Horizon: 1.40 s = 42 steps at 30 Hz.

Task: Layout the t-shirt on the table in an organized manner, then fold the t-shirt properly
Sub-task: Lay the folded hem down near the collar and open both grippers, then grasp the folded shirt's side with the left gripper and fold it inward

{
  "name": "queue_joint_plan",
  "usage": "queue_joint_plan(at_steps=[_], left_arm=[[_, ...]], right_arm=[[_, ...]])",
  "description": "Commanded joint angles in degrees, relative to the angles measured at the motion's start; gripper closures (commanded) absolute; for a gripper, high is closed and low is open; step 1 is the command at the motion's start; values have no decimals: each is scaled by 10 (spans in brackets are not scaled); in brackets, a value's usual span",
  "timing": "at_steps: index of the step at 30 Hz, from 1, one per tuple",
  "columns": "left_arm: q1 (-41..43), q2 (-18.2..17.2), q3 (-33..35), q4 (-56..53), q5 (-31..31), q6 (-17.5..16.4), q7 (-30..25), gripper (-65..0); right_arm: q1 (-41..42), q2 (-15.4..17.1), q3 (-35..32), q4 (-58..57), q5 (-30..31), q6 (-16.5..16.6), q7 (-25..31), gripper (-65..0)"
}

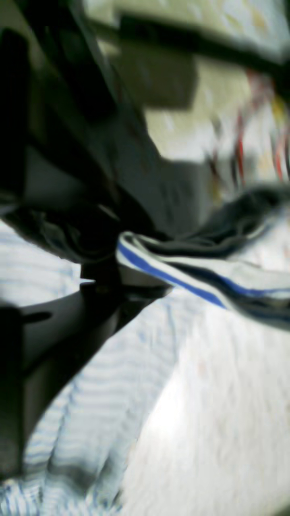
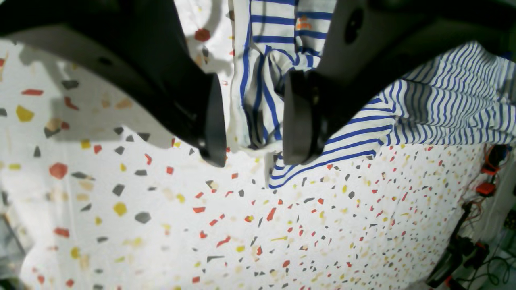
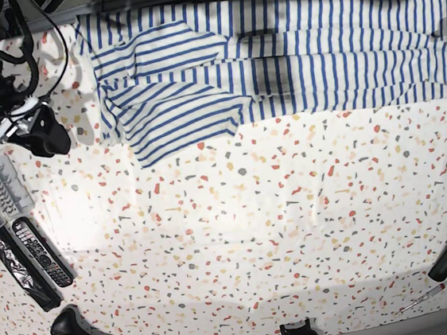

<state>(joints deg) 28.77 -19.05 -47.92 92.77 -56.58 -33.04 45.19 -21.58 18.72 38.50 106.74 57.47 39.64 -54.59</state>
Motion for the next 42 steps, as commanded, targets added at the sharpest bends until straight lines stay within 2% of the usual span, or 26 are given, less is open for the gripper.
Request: queue_joint_plan(at_steps=[1,4,7,10,12,15,18,20,23,29,31,35,36,38,39,42], left_arm=[[9,10,-3,32,-24,-7,-7,0],[19,75,3,108,-37,-17,24,0],[28,132,38,164,-37,-24,61,0],[31,159,104,178,-34,-26,61,0],[31,163,161,178,-3,-26,47,0],[31,163,232,178,69,-23,-2,0],[31,163,270,178,118,17,-27,0],[32,163,285,178,136,25,-23,0],[31,163,308,178,137,24,-1,0],[31,163,335,178,137,30,-3,0],[31,163,342,178,137,44,-18,0],[31,163,354,178,135,43,-28,0],[31,163,362,178,135,43,-28,-51],[31,163,381,178,135,43,-21,-224],[29,163,394,178,135,37,-17,-275],[18,163,442,178,135,0,2,-284]], right_arm=[[6,9,5,12,15,4,12,-225],[6,9,5,12,14,4,12,-225],[6,10,5,12,12,4,12,-225],[6,9,5,12,13,4,12,-225],[6,10,5,12,13,4,12,-225],[6,10,5,12,13,4,11,-225],[6,10,5,12,13,4,9,-225],[6,10,5,12,13,4,6,-225],[6,10,5,12,13,4,5,-225],[6,10,5,12,13,4,5,-225],[6,10,5,12,13,4,5,-225],[6,10,5,12,13,4,5,-225],[6,10,5,12,13,4,5,-225],[6,10,5,12,13,4,5,-225],[6,10,5,12,13,4,5,-225],[6,10,5,12,13,4,5,-225]])
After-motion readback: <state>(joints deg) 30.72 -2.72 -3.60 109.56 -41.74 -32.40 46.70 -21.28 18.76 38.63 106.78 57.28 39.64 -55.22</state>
